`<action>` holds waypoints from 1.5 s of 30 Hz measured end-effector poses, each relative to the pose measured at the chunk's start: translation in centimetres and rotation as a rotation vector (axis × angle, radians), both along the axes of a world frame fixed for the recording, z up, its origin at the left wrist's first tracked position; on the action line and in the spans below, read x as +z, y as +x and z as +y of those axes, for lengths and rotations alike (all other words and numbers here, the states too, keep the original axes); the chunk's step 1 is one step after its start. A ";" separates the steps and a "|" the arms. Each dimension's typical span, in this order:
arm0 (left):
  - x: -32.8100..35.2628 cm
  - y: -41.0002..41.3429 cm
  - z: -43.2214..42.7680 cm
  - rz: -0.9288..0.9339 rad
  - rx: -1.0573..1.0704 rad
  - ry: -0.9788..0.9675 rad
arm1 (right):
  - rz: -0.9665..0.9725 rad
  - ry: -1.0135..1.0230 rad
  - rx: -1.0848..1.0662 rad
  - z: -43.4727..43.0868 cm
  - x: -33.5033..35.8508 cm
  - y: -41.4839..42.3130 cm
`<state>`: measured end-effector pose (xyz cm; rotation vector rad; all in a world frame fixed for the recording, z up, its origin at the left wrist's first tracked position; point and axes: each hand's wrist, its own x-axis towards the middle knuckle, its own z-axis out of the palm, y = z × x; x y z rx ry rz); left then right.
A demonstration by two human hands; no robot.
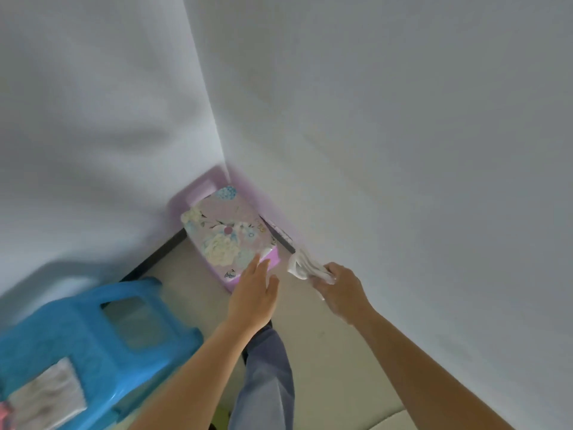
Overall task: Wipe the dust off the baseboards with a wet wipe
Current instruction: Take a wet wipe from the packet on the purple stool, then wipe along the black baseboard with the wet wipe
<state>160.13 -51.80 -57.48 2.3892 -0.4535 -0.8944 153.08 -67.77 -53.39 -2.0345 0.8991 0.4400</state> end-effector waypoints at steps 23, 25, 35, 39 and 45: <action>22.9 -68.2 -10.6 0.263 -1.018 -0.218 | -0.328 0.001 -1.378 9.3 17.5 -77.3; 23.3 -74.3 -12.3 0.342 -1.075 -0.181 | -0.360 0.001 -1.496 9.9 17.5 -82.4; 21.8 -104.6 -21.2 0.722 -1.324 0.067 | -0.344 -0.094 -1.801 7.8 17.6 -110.4; 22.8 -116.9 -23.1 0.839 -1.426 0.173 | -0.311 -0.125 -1.907 7.4 18.4 -121.1; 22.9 -135.1 -23.9 0.897 -1.590 0.306 | -0.365 -0.144 -2.127 8.4 18.9 -136.7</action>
